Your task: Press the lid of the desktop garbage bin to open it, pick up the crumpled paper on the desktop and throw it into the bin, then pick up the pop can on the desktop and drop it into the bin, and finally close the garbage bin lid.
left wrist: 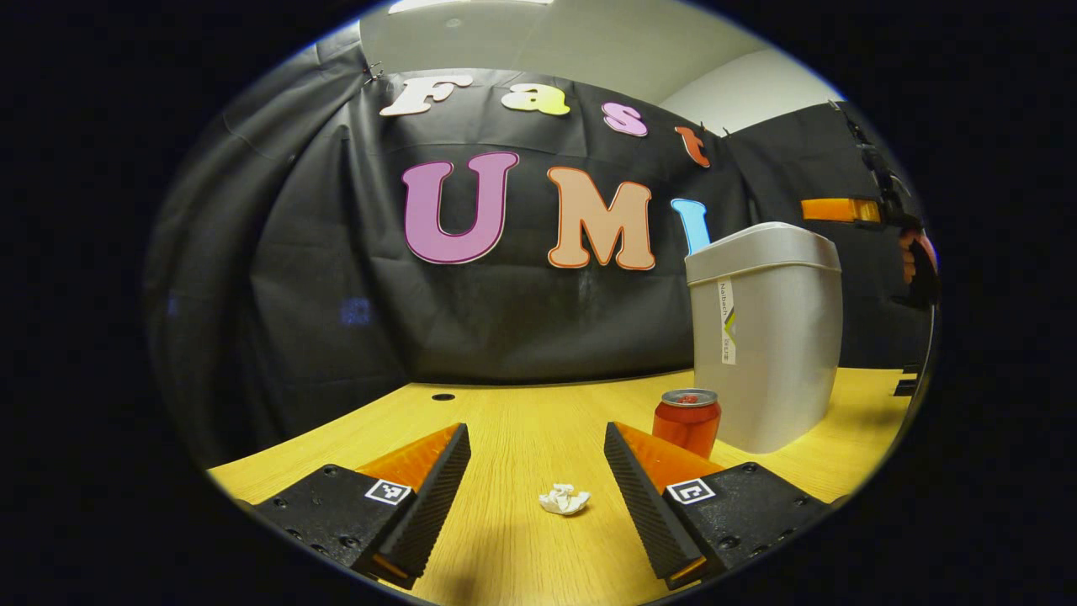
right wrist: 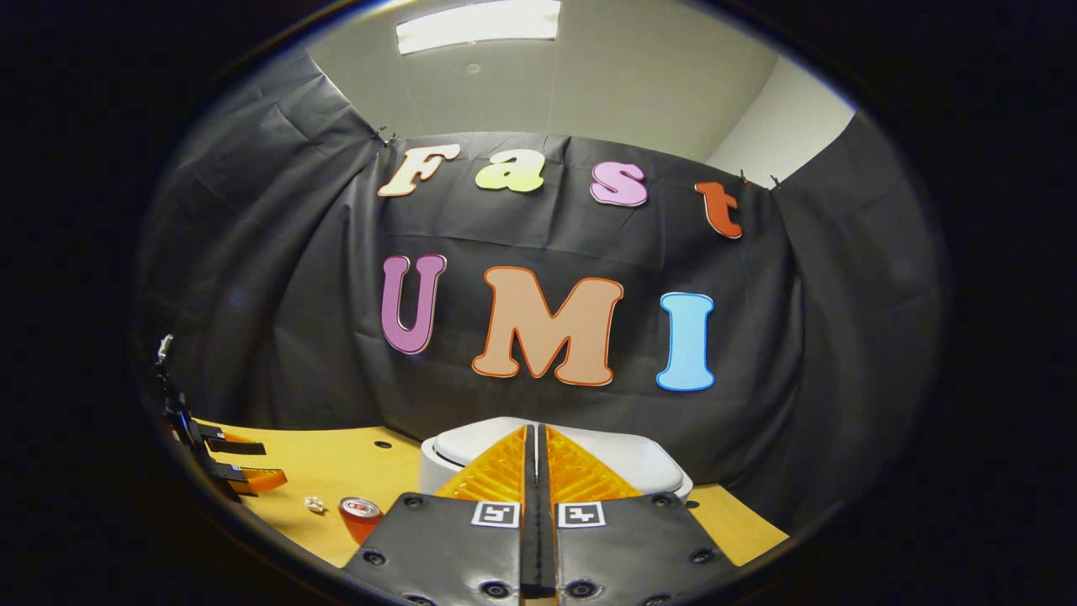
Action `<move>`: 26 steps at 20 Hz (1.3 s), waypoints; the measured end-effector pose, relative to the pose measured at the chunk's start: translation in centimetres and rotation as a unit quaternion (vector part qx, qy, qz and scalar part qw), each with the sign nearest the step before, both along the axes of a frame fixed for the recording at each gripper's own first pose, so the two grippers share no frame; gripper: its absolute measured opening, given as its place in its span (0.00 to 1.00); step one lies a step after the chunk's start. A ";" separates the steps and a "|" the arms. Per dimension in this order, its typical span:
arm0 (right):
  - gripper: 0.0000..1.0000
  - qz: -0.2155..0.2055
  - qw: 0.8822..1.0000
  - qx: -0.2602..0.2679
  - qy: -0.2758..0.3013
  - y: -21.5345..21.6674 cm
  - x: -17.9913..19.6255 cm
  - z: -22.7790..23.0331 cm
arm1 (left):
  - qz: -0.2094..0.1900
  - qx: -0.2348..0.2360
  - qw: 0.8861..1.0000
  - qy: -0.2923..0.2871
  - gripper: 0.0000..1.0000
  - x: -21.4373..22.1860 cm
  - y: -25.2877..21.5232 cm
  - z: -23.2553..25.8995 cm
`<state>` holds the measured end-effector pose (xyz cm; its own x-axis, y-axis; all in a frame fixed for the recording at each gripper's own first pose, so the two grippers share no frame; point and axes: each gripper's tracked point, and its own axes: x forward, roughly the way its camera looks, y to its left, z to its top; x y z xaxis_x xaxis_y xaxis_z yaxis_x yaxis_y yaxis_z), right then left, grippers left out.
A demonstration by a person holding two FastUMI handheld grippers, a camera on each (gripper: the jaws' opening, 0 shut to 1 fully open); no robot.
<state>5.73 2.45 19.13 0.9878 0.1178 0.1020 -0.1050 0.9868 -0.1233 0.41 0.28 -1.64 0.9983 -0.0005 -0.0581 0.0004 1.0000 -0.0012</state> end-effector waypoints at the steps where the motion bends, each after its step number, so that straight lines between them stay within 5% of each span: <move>1: 0.02 0.005 1.000 0.007 -0.003 0.3 -0.6 0.0 | 0.000 0.000 1.000 0.003 0.94 0.2 0.0 -0.1; 9: 0.04 0.030 0.998 0.043 0.032 1.5 -4.1 -5.2 | -0.012 -0.004 1.000 0.029 0.94 0.5 -0.5 -1.3; 12: 0.27 0.034 0.997 0.040 0.048 1.7 -4.2 -7.6 | -0.017 -0.005 0.999 0.030 0.94 0.7 -0.8 -1.2; 13: 0.42 0.038 0.997 0.045 0.056 1.9 -4.2 -8.6 | -0.016 -0.004 0.999 0.032 0.94 0.7 -0.7 -1.4; 14: 0.37 0.042 0.996 0.051 0.063 2.0 -4.5 -9.3 | -0.018 -0.004 0.999 0.031 0.94 0.8 -0.7 -1.3; 17: 0.79 0.048 0.994 0.057 0.076 2.5 -4.1 -11.2 | -0.026 -0.004 0.999 0.032 0.94 0.8 -1.1 -1.4; 20: 0.94 0.046 0.996 0.038 0.067 2.8 -4.1 -11.7 | -0.030 -0.006 0.999 0.037 0.94 1.0 -1.1 -1.6; 26: 0.98 0.062 0.995 -0.022 0.068 4.4 -4.3 -14.1 | -0.047 -0.001 0.994 0.102 0.94 2.0 -1.8 -3.9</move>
<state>1.40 6.86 5.00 0.9697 0.2411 -0.0406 -0.2444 0.9591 -0.1429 2.36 -1.48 -5.55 0.9612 -0.0926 -0.2599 0.0925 0.9956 -0.0128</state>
